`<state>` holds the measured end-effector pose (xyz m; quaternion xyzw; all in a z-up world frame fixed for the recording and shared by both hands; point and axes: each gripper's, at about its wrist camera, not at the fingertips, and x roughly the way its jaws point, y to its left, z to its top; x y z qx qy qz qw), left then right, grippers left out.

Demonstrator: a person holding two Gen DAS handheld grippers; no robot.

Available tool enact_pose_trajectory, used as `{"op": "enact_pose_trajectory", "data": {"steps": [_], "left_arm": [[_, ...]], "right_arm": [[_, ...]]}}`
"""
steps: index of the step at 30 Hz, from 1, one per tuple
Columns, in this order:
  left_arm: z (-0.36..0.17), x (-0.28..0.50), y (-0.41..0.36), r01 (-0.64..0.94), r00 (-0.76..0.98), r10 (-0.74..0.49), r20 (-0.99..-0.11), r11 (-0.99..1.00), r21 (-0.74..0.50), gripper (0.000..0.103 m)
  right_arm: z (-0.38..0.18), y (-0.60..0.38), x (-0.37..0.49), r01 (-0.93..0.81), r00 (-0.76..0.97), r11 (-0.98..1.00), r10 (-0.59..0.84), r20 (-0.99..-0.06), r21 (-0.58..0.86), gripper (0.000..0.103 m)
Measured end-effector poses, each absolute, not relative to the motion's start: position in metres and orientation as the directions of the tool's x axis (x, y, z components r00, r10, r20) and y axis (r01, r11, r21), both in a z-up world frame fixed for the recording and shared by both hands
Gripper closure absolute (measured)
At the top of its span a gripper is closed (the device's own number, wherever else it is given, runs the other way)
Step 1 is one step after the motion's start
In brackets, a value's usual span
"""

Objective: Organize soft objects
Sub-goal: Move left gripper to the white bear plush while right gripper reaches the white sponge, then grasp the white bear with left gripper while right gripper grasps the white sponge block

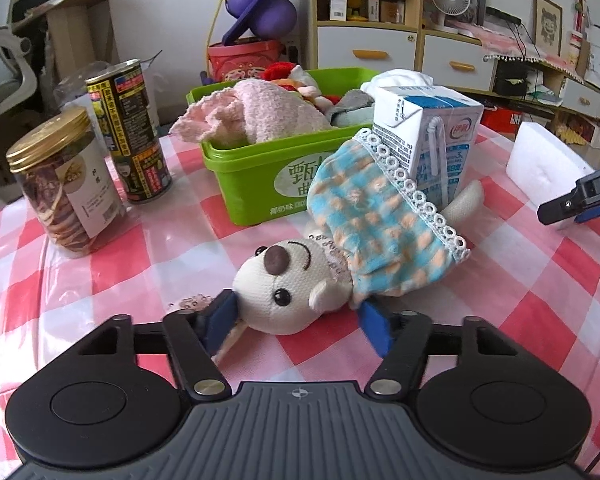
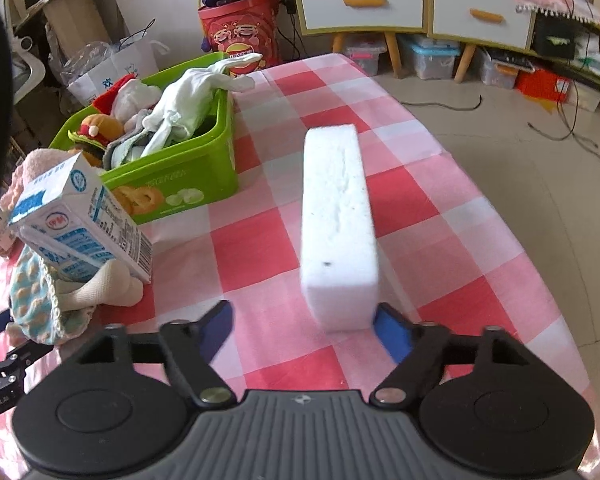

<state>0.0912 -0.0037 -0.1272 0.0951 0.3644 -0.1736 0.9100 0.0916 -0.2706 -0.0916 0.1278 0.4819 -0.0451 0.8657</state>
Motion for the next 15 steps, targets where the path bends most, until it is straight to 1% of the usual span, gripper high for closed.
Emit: {"op": "enact_pose_trajectory", "data": {"steps": [1, 2, 3, 6, 10, 15], "left_arm": [[-0.127, 0.091, -0.003, 0.382, 0.674, -0.243, -0.698, 0.923, 0.047, 0.047], [-0.126, 0.091, -0.002, 0.376, 0.676, -0.234, -0.699, 0.925, 0.054, 0.056], [-0.126, 0.090, -0.001, 0.374, 0.675, -0.230, -0.701, 0.926, 0.057, 0.056], [-0.124, 0.090, 0.004, 0.367, 0.665, -0.240, -0.707, 0.930, 0.030, 0.058], [-0.120, 0.088, 0.006, 0.362, 0.641, -0.254, -0.724, 0.932, -0.006, 0.059], [-0.114, 0.082, 0.003, 0.383, 0.605, -0.269, -0.749, 0.924, -0.023, 0.059]], "right_arm": [[-0.092, -0.272, 0.092, 0.208, 0.527, 0.959, 0.056, -0.848, 0.192, 0.065], [-0.092, -0.273, 0.092, 0.212, 0.523, 0.956, 0.066, -0.850, 0.204, 0.072], [-0.092, -0.274, 0.092, 0.215, 0.520, 0.952, 0.078, -0.851, 0.218, 0.077], [-0.090, -0.274, 0.091, 0.209, 0.513, 0.944, 0.117, -0.850, 0.256, 0.085], [-0.088, -0.271, 0.089, 0.183, 0.510, 0.942, 0.153, -0.846, 0.281, 0.091], [-0.084, -0.278, 0.085, 0.187, 0.515, 0.920, 0.206, -0.832, 0.344, 0.092]]}}
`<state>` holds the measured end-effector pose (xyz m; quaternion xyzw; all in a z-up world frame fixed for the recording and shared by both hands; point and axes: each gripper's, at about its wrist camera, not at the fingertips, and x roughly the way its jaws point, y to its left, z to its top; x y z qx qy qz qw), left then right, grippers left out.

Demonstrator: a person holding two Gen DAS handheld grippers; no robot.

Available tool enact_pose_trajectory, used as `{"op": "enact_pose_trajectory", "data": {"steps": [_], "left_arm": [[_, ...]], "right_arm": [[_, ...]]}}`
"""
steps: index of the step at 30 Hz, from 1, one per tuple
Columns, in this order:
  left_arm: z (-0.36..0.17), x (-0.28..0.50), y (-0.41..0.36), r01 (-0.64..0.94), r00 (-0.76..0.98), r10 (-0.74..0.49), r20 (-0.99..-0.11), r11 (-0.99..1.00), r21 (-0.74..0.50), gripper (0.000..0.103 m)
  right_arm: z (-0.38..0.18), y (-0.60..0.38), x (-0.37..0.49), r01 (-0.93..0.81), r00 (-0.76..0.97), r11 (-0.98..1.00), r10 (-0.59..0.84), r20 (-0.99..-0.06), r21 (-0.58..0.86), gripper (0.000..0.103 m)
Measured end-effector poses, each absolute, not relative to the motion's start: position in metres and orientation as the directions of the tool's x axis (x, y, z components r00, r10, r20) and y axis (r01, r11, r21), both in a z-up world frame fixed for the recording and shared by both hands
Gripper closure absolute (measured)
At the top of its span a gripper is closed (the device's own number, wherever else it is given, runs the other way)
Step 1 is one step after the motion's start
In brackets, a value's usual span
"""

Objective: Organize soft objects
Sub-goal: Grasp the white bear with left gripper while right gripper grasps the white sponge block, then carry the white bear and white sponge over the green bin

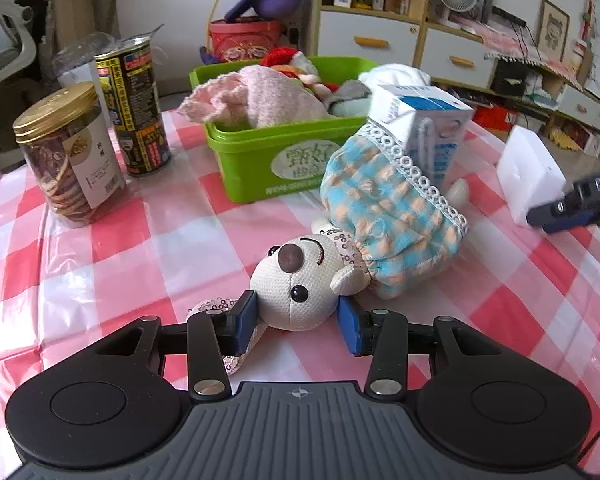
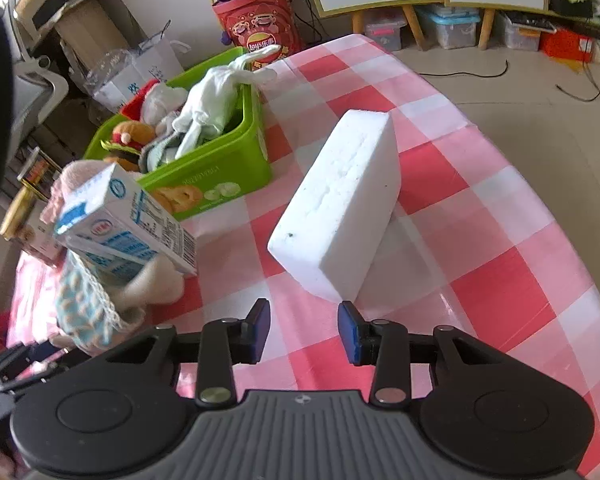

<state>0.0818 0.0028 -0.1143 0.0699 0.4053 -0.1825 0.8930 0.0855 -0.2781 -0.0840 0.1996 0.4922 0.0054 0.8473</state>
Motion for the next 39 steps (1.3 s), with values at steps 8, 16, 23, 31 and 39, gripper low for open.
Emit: {"op": "enact_pose_trajectory", "data": {"steps": [8, 16, 23, 31, 39], "left_arm": [[-0.104, 0.067, -0.006, 0.466, 0.528, -0.329, -0.783, 0.883, -0.057, 0.044], [-0.107, 0.065, -0.015, 0.482, 0.579, -0.306, -0.756, 0.876, 0.014, 0.035], [-0.112, 0.071, -0.022, 0.468, 0.584, -0.280, -0.762, 0.883, 0.035, 0.046], [-0.103, 0.065, -0.015, 0.456, 0.582, -0.263, -0.769, 0.889, 0.041, 0.054], [-0.085, 0.057, 0.019, 0.371, 0.597, -0.255, -0.761, 0.928, -0.020, 0.054]], "right_arm": [[-0.078, -0.303, 0.083, 0.258, 0.535, 0.867, 0.240, -0.810, 0.428, 0.054], [-0.076, -0.313, 0.090, 0.316, 0.600, 0.798, 0.251, -0.759, 0.513, 0.053], [-0.079, -0.300, 0.104, 0.282, 0.598, 0.837, 0.229, -0.768, 0.469, 0.085], [-0.070, -0.297, 0.098, 0.298, 0.614, 0.838, 0.199, -0.764, 0.457, 0.089], [-0.053, -0.281, 0.091, 0.256, 0.637, 0.840, 0.226, -0.737, 0.478, 0.089]]}}
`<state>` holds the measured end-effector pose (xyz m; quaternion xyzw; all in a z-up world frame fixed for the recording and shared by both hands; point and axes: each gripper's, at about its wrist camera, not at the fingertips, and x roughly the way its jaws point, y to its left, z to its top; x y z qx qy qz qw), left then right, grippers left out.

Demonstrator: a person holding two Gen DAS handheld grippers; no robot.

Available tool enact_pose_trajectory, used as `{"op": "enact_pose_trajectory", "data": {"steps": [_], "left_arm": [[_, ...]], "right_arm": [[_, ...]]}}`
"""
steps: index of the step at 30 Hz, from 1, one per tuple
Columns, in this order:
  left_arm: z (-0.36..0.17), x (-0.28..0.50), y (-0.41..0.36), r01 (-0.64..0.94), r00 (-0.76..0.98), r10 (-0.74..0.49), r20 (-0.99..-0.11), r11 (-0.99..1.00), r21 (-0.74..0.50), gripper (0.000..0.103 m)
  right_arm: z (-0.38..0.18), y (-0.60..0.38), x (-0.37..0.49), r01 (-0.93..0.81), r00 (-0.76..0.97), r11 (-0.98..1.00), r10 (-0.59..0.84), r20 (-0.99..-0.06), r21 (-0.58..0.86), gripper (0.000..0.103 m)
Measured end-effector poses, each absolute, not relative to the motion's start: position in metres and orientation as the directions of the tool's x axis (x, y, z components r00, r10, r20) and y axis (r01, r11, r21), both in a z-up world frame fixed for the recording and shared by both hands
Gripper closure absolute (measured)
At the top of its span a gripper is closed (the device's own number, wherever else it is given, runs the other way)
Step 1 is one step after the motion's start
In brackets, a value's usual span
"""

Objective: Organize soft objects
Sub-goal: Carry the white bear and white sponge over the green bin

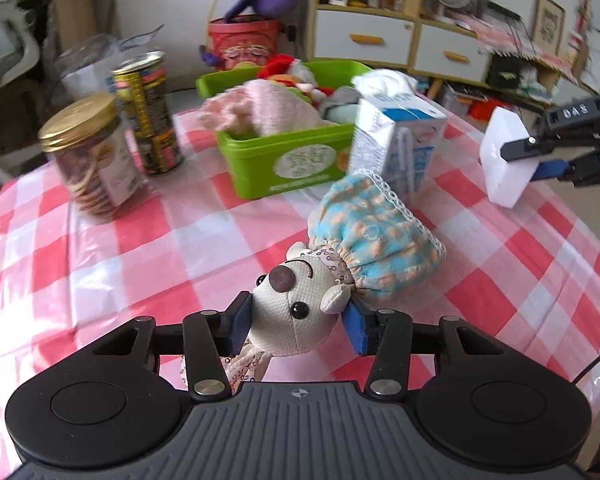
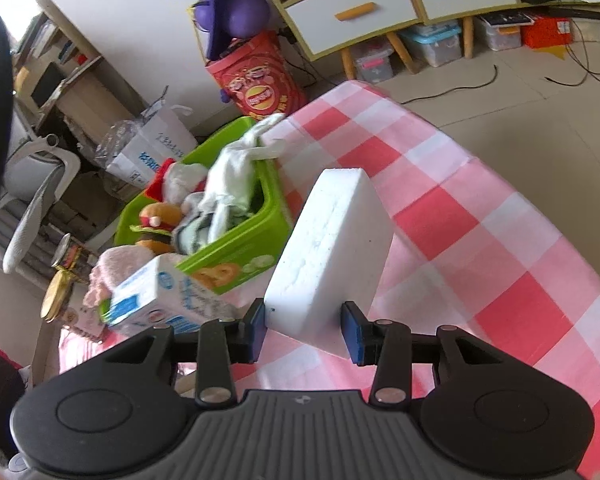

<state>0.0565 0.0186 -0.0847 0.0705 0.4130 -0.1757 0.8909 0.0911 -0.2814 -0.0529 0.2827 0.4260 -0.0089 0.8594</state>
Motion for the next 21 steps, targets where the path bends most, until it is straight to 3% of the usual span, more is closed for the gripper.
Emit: {"op": "enact_pose_trajectory", "data": {"steps": [21], "left_arm": [[-0.059, 0.060, 0.083, 0.128, 0.658, -0.193, -0.728, 0.981, -0.144, 0.054]], "right_arm": [[-0.018, -0.244, 0.091, 0.083, 0.707, 0.823, 0.349, -0.615, 0.562, 0.089]]}}
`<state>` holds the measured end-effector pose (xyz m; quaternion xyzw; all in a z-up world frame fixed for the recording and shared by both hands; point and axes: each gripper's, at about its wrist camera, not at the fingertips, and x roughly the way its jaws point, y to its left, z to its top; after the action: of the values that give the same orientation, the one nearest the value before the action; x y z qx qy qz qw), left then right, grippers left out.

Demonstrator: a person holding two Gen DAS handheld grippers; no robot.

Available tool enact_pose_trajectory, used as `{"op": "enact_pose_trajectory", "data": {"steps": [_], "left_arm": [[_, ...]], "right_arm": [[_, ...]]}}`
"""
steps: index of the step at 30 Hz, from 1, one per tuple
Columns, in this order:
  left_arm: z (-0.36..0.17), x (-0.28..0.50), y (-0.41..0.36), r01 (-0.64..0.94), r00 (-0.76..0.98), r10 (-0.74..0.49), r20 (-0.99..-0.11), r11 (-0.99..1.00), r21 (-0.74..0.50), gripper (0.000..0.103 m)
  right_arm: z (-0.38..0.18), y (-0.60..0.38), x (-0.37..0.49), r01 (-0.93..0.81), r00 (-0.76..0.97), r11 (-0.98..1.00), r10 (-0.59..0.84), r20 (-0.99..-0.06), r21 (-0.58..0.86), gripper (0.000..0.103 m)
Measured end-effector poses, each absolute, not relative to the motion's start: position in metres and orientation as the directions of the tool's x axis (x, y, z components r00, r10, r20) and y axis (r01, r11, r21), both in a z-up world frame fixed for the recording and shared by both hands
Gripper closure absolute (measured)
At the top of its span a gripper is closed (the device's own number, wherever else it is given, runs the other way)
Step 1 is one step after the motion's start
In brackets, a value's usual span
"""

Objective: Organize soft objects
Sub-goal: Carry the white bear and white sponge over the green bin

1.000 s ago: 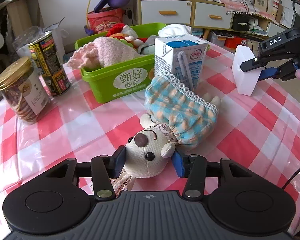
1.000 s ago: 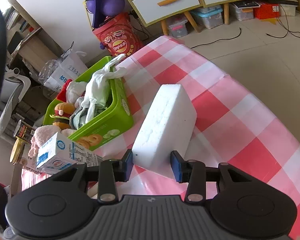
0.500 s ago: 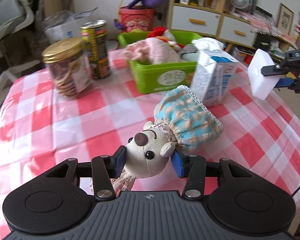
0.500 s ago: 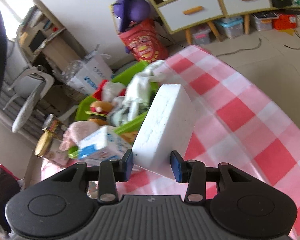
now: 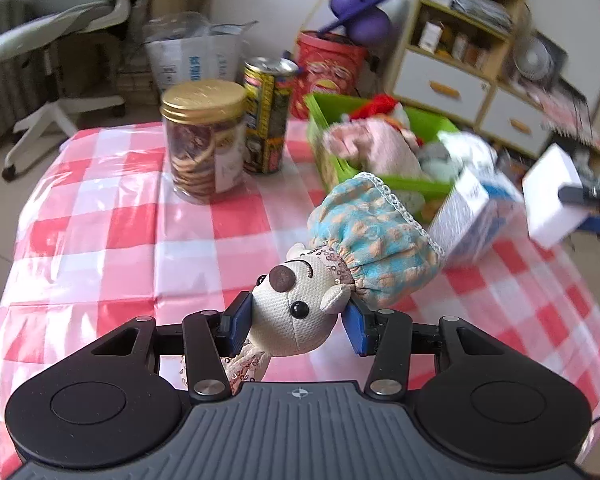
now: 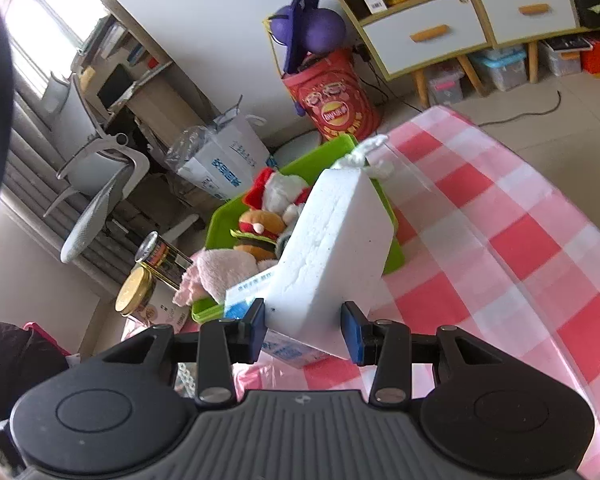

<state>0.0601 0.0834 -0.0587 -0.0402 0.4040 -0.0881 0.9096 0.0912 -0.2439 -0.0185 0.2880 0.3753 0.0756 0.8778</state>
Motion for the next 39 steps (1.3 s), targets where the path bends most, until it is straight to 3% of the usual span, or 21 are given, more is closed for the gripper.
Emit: {"op": "enact_pose_trajectory", "data": {"steps": [14, 22, 30, 39], "left_arm": [[-0.011, 0.120, 0.047, 0.015, 0.729, -0.106, -0.676, 0.990, -0.140, 0.054], [-0.006, 0.182, -0.010, 0.014, 0.750, 0.028, -0.661, 0.998, 0.058, 0.054], [-0.031, 0.243, -0.063, 0.030, 0.737, 0.269, -0.620, 0.903, 0.428, 0.054], [-0.067, 0.275, -0.077, 0.124, 0.675, 0.260, -0.691, 0.883, 0.453, 0.056]], "right_arm": [[0.010, -0.260, 0.148, 0.002, 0.723, 0.780, 0.431, -0.540, 0.625, 0.089], [-0.009, -0.249, 0.212, -0.022, 0.680, 0.781, 0.469, -0.564, 0.624, 0.089], [-0.032, -0.245, 0.252, -0.027, 0.653, 0.790, 0.478, -0.588, 0.612, 0.089], [-0.056, -0.238, 0.272, -0.041, 0.618, 0.813, 0.477, -0.625, 0.580, 0.089]]}}
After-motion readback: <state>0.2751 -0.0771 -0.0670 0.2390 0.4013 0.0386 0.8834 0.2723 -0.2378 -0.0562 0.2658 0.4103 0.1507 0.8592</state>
